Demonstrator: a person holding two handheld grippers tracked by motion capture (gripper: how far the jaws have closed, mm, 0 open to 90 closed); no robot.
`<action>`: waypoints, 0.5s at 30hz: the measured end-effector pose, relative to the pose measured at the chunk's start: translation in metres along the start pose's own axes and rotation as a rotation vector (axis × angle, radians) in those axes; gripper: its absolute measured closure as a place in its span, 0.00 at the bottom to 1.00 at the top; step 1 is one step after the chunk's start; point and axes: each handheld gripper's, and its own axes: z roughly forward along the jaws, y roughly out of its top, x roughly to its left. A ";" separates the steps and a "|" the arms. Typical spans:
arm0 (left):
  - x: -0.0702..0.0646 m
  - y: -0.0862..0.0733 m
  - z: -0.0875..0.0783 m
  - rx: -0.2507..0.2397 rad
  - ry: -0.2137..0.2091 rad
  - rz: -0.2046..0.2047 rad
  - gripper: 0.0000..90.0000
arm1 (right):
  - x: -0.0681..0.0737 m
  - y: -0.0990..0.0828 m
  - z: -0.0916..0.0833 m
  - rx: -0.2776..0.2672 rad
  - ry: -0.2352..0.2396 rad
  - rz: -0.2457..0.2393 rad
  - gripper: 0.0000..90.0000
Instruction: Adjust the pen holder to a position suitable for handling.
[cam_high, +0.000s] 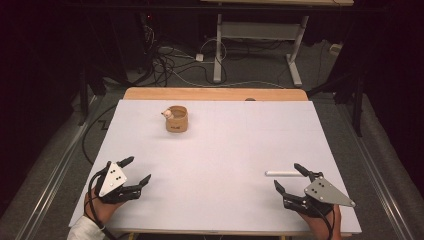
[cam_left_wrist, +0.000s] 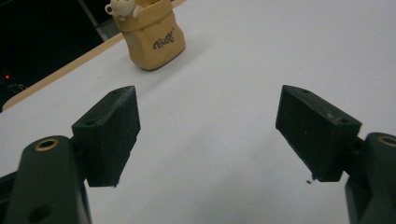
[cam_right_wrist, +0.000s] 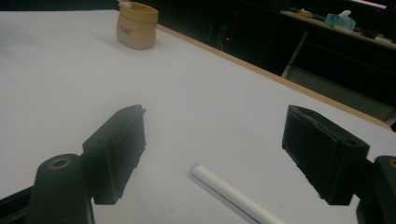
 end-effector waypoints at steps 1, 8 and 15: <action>0.001 -0.001 0.000 0.000 0.001 -0.002 0.24 | 0.000 0.000 0.000 -0.003 -0.002 -0.004 0.24; 0.001 -0.002 0.000 0.019 -0.001 -0.030 0.26 | 0.000 0.000 -0.001 -0.001 -0.004 -0.006 0.24; 0.010 0.002 0.003 0.043 0.013 -0.056 0.40 | 0.002 0.000 0.002 0.014 -0.006 -0.008 0.26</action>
